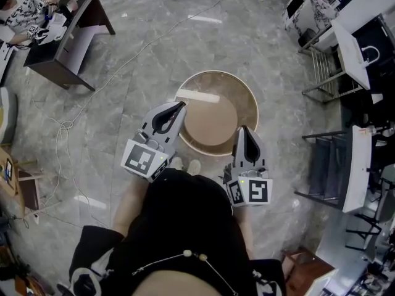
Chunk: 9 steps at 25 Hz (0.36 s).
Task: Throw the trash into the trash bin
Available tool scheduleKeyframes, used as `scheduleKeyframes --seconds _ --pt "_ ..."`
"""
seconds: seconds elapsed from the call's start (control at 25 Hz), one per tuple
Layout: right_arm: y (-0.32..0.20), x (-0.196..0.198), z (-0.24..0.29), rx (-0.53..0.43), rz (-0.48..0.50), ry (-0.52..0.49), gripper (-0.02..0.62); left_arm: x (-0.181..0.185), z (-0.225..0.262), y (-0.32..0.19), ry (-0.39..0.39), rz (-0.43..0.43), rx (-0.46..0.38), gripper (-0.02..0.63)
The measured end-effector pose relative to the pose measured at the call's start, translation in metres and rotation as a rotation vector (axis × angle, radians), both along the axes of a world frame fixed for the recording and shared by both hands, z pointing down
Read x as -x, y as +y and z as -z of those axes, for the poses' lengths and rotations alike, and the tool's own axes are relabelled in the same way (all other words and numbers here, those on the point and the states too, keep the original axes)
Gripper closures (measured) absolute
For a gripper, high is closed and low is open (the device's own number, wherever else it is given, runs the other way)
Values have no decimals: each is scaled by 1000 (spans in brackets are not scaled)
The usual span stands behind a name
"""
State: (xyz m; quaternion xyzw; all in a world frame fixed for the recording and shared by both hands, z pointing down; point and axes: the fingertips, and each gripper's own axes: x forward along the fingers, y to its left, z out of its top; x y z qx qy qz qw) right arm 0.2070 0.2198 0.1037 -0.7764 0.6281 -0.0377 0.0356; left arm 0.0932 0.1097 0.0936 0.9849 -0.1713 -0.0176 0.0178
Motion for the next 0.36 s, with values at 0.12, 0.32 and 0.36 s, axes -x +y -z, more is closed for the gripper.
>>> scheduleKeyframes --seconds 0.12,0.32,0.36 --pt "-1 2 0 1 1 3 594 4 0 -2 9 4 3 597" --pt "2 3 4 -2 -1 9 593 6 4 1 12 5 0 597" --pt "3 2 5 -2 -2 11 594 6 4 2 13 5 -1 597"
